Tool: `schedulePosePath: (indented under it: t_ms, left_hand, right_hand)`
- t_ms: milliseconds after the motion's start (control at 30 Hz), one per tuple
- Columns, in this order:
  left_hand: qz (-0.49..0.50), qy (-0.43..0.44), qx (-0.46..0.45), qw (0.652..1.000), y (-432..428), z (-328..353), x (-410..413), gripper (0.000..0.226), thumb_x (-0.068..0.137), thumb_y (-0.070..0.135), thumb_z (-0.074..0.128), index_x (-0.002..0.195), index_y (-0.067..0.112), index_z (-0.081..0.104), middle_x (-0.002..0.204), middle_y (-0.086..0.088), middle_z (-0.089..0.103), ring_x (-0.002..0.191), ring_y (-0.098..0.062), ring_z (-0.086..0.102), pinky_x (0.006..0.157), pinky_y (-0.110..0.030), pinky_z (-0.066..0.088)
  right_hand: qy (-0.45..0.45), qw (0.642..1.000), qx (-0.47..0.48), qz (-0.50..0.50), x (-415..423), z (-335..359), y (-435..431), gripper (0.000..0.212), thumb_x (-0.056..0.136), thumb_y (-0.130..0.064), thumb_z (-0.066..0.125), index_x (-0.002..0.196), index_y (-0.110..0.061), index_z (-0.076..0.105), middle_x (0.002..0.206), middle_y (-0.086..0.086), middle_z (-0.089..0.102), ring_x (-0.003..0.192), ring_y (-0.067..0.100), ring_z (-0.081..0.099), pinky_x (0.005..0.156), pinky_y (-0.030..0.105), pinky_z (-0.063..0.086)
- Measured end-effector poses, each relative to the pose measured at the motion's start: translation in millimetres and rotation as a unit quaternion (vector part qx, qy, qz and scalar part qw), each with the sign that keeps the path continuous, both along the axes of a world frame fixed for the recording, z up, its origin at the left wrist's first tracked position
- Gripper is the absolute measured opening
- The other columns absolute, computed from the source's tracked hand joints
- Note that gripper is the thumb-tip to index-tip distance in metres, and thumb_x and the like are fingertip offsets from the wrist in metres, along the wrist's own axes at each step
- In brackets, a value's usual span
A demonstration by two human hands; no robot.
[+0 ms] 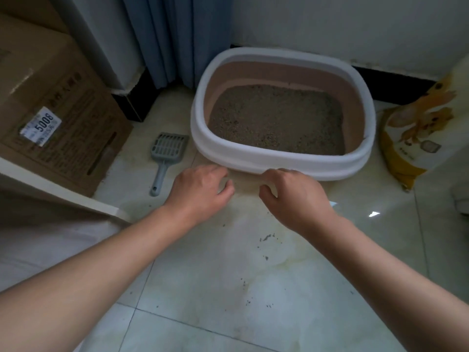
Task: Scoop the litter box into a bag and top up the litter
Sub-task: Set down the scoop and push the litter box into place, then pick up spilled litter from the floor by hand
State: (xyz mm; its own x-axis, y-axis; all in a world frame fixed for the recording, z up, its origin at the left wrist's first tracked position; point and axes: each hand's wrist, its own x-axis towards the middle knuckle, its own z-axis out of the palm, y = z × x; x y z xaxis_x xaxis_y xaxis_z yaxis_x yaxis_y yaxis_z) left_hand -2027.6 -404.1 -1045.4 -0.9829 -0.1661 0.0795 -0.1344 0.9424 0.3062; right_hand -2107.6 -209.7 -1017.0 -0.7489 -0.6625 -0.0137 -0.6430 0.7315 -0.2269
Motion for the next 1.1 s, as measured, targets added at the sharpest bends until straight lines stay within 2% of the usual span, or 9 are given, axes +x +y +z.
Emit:
schedulePosePath:
  t_ms: [333, 500, 600, 667, 800, 933, 1000, 1100]
  left_hand:
    - [-0.009, 0.011, 0.014, 1.0, 4.8, -9.4, -7.7, 0.045, 0.088, 0.048, 0.039, 0.102, 0.019, 0.07, 0.095, 0.003, 0.07, 0.087, -0.023, 0.064, 0.068, -0.033, 0.047]
    - [-0.005, -0.022, 0.012, 1.0, -6.2, -15.4, -4.5, 0.047, 0.088, 0.05, 0.038, 0.107, 0.021, 0.069, 0.101, 0.003, 0.071, 0.092, -0.024, 0.065, 0.073, -0.036, 0.052]
    - [-0.016, -0.045, 0.004, 0.999, -10.3, -17.1, -14.1, 0.037, 0.093, 0.046, 0.047, 0.109, 0.02, 0.068, 0.101, 0.002, 0.071, 0.091, -0.025, 0.066, 0.074, -0.037, 0.053]
    - [-0.023, -0.049, 0.011, 0.998, -10.9, -15.5, -24.4, 0.03, 0.095, 0.041, 0.051, 0.107, 0.019, 0.067, 0.096, 0.001, 0.069, 0.088, -0.024, 0.064, 0.071, -0.038, 0.053]
    - [-0.015, -0.054, 0.021, 0.998, -12.8, -14.3, -39.6, 0.029, 0.096, 0.041, 0.048, 0.089, 0.02, 0.067, 0.08, 0.004, 0.064, 0.076, -0.022, 0.062, 0.066, -0.037, 0.054]
    - [-0.019, -0.049, 0.014, 0.999, -10.8, -18.7, -41.4, 0.036, 0.092, 0.044, 0.043, 0.098, 0.017, 0.067, 0.089, 0.001, 0.066, 0.084, -0.024, 0.061, 0.07, -0.039, 0.053]
    - [-0.013, -0.051, 0.014, 0.998, -11.5, -18.9, -44.8, 0.031, 0.094, 0.041, 0.046, 0.094, 0.017, 0.066, 0.086, 0.001, 0.066, 0.081, -0.023, 0.061, 0.069, -0.04, 0.054]
    - [-0.011, -0.052, 0.014, 0.998, -14.1, -18.5, -48.4, 0.028, 0.095, 0.039, 0.049, 0.088, 0.017, 0.065, 0.083, 0.003, 0.066, 0.078, -0.022, 0.061, 0.068, -0.04, 0.054]
  right_hand:
    - [-0.041, 0.998, 0.005, -0.057, -8.5, -17.4, 4.7, 0.032, 0.092, -0.041, 0.047, 0.105, -0.02, 0.067, 0.1, 0.001, 0.071, 0.093, 0.027, 0.064, 0.073, 0.037, 0.054]
    - [-0.061, 0.996, 0.013, -0.061, -9.7, -22.3, -3.6, 0.031, 0.093, -0.041, 0.047, 0.105, -0.02, 0.066, 0.095, 0.002, 0.069, 0.09, 0.028, 0.062, 0.07, 0.036, 0.053]
    - [-0.07, 0.995, 0.023, -0.07, -16.6, -24.9, -5.9, 0.029, 0.092, -0.038, 0.045, 0.097, -0.018, 0.065, 0.087, 0.002, 0.066, 0.083, 0.028, 0.061, 0.067, 0.036, 0.053]
    - [-0.068, 0.994, 0.022, -0.083, -22.6, -26.9, -5.8, 0.028, 0.092, -0.037, 0.044, 0.094, -0.018, 0.065, 0.086, 0.002, 0.067, 0.082, 0.029, 0.061, 0.067, 0.036, 0.053]
    - [-0.059, 0.995, 0.02, -0.074, -23.6, -31.8, -3.9, 0.027, 0.092, -0.035, 0.044, 0.093, -0.02, 0.066, 0.086, 0.001, 0.065, 0.083, 0.027, 0.06, 0.066, 0.035, 0.053]
    - [-0.049, 0.996, 0.011, -0.079, -29.5, -32.9, -4.2, 0.025, 0.091, -0.034, 0.046, 0.086, -0.018, 0.064, 0.08, 0.001, 0.063, 0.079, 0.027, 0.059, 0.061, 0.034, 0.05]
    - [-0.048, 0.995, 0.008, -0.089, -33.9, -30.9, -6.3, 0.027, 0.091, -0.034, 0.046, 0.084, -0.018, 0.066, 0.075, 0.002, 0.065, 0.074, 0.028, 0.06, 0.06, 0.034, 0.051]
    - [-0.047, 0.995, 0.008, -0.093, -35.9, -28.3, -7.0, 0.03, 0.092, -0.035, 0.045, 0.09, -0.019, 0.07, 0.079, 0.003, 0.069, 0.076, 0.03, 0.063, 0.064, 0.036, 0.054]
